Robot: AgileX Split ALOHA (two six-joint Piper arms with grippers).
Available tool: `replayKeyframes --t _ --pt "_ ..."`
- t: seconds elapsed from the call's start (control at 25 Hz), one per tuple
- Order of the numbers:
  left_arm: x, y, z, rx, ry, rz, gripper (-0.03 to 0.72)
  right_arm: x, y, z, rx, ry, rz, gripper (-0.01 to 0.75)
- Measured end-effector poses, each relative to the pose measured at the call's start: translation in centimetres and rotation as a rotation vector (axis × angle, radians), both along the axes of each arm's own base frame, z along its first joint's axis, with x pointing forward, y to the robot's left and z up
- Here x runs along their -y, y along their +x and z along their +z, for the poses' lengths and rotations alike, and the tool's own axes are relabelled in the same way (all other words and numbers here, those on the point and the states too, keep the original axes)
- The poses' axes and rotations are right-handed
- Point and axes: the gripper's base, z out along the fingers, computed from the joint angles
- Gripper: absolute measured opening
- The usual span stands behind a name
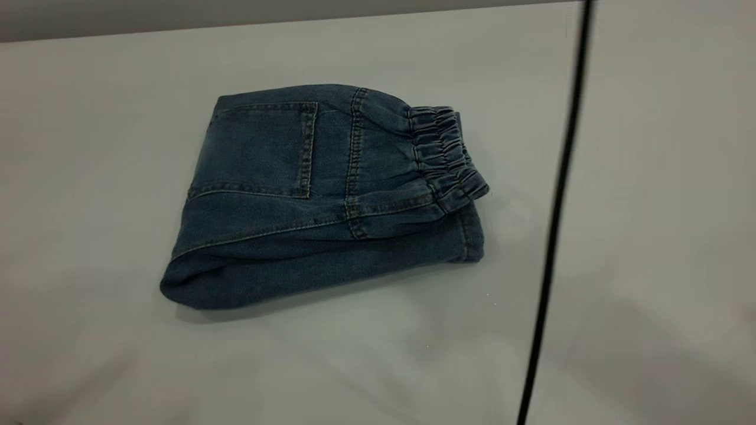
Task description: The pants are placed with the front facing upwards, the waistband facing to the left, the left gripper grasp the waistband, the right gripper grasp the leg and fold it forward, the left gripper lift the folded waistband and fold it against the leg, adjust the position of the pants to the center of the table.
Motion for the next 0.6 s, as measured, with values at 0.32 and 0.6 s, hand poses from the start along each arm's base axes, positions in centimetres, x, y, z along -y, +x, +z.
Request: replayKeyframes --t 0.32,0.6 --pt "-1.8 -6.3 -1.6 -0.099 0.09 0.233 0.527 5.4 -6.1 0.6 0.013 0.038 -0.009 0.353" --pt "-2.9 -9.4 -2.6 -0.063 0.074 0.392 0.527 10.1 -11.9 -0.8 -0.007 0.102 -0.016 0.353"
